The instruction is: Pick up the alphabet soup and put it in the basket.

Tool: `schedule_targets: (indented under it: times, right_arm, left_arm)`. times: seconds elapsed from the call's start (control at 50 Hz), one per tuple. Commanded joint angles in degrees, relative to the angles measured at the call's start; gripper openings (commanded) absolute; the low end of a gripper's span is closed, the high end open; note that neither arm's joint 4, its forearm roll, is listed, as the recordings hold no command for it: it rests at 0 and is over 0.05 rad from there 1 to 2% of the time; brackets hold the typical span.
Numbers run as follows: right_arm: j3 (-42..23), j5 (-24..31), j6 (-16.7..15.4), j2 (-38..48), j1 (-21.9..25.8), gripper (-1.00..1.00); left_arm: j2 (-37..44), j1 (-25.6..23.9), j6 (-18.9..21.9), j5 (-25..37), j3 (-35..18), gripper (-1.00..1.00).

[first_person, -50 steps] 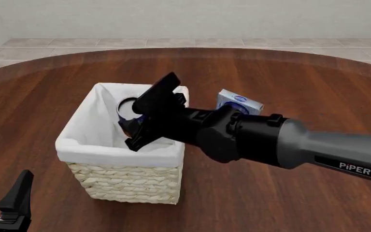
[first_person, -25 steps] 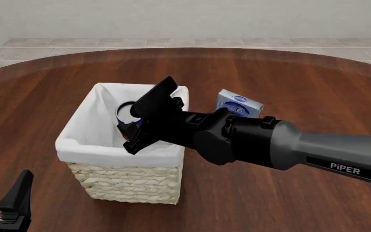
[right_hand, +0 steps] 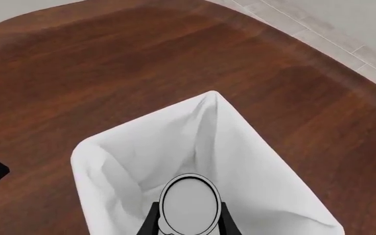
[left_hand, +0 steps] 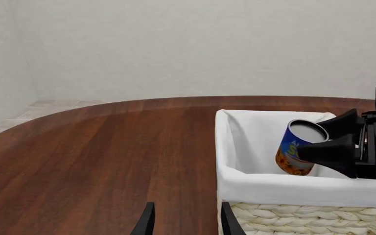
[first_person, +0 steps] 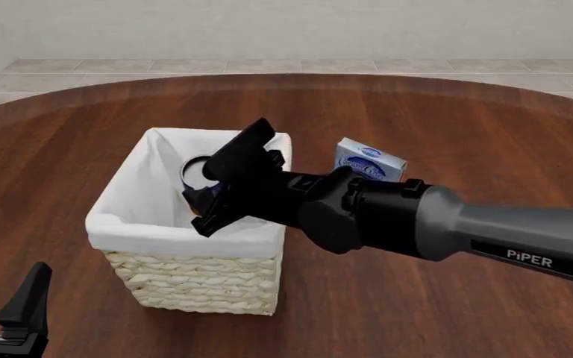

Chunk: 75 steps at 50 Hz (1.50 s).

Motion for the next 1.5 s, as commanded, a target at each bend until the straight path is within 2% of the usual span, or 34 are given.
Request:
schedule_targets:
  times: [0.02,0.06,0.08,0.4,0.96,1.14,1.5]
  right_arm:
    - [-0.71,-0.05,1.93,0.07,-0.03,-1.00]
    - [-0.71,-0.12,1.78,0.14,-0.31,-1.00]
    - [-0.85,0.01,1.90,0.30,-0.51,1.00]
    - [-0.81,0.06,3.69,0.49,-0.02,1.00]
    - [-0.38,0.67,3.63,-1.76,-1.08,1.00]
    - [0.27,1.88,1.74,-6.12,-1.67,1.00]
    - [3.67,4.21,0.78,-15.68,-2.47,1.00]
  left_arm:
    - [0.01,-0.01,0.00,0.00,0.00,1.00]
    - [0.00,0.00,-0.01,0.00,0.00,1.00]
    - [0.00,0.00,0.01,0.00,0.00,1.00]
    - [0.00,-0.01,0.00,0.00,0.00,1.00]
    - [0.01,-0.01,-0.01,0.00,0.00,1.00]
    - [0.00,0.00,0.02,0.00,0.00,1.00]
    - [0.00,0.01,0.00,0.00,0.00,1.00]
